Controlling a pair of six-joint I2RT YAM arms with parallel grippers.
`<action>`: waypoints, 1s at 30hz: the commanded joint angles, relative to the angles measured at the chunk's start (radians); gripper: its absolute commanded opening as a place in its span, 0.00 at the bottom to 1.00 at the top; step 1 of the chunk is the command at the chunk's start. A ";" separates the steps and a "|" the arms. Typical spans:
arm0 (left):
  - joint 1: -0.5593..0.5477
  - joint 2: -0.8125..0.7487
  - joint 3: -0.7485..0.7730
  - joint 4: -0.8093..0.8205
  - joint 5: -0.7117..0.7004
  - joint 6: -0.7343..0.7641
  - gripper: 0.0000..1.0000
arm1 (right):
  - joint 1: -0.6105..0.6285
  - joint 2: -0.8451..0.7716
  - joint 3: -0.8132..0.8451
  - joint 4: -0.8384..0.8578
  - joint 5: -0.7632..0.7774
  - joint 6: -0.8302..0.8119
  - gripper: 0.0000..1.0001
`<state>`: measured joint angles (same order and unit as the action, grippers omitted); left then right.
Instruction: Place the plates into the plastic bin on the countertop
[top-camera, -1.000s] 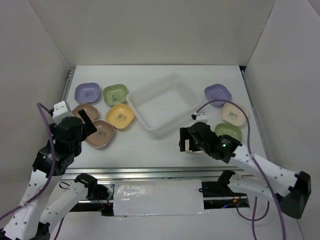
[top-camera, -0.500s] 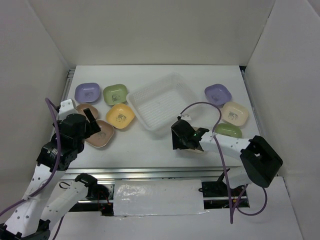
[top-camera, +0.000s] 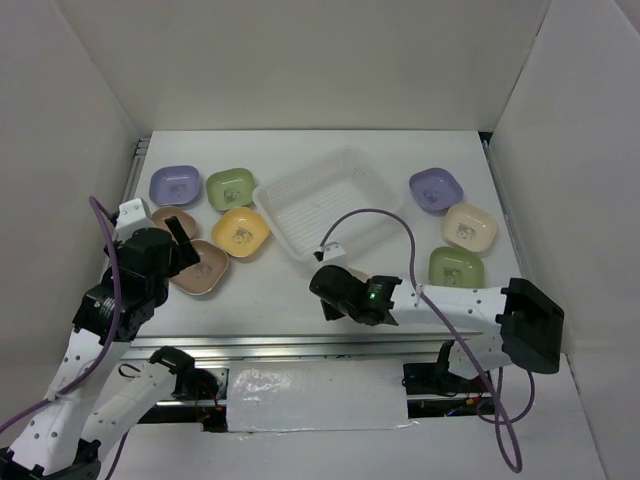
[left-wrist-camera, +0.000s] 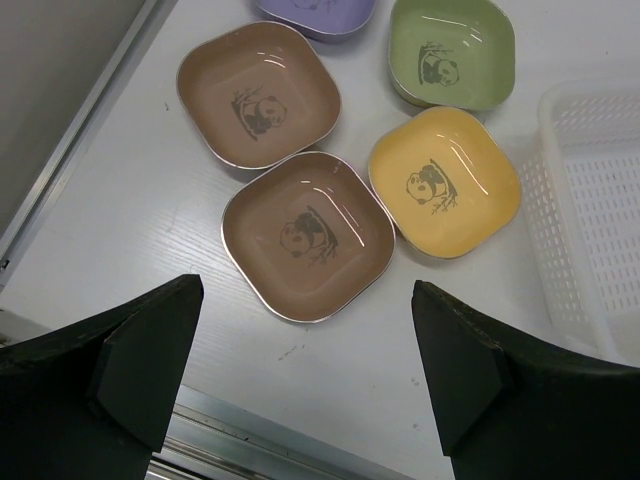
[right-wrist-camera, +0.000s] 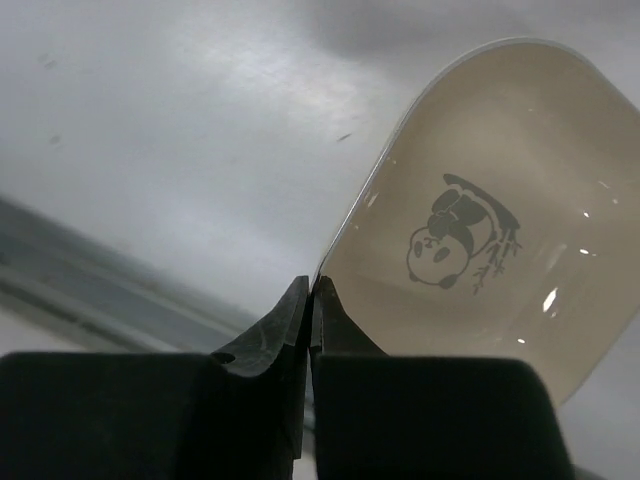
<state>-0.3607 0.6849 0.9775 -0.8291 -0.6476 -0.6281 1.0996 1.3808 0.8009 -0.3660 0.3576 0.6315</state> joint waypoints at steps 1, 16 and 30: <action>0.003 -0.001 0.012 0.012 -0.032 0.004 0.99 | 0.101 -0.093 0.098 -0.115 0.035 0.076 0.00; 0.087 0.283 0.164 -0.291 -0.101 -0.396 0.99 | -0.294 0.166 0.871 -0.303 -0.163 -0.288 0.00; 0.385 0.350 -0.108 -0.096 0.206 -0.499 0.99 | -0.474 0.747 1.266 -0.387 -0.164 -0.236 0.00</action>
<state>-0.0162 1.0206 0.9020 -1.0172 -0.5217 -1.1069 0.6209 2.1742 2.0701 -0.7582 0.1787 0.3668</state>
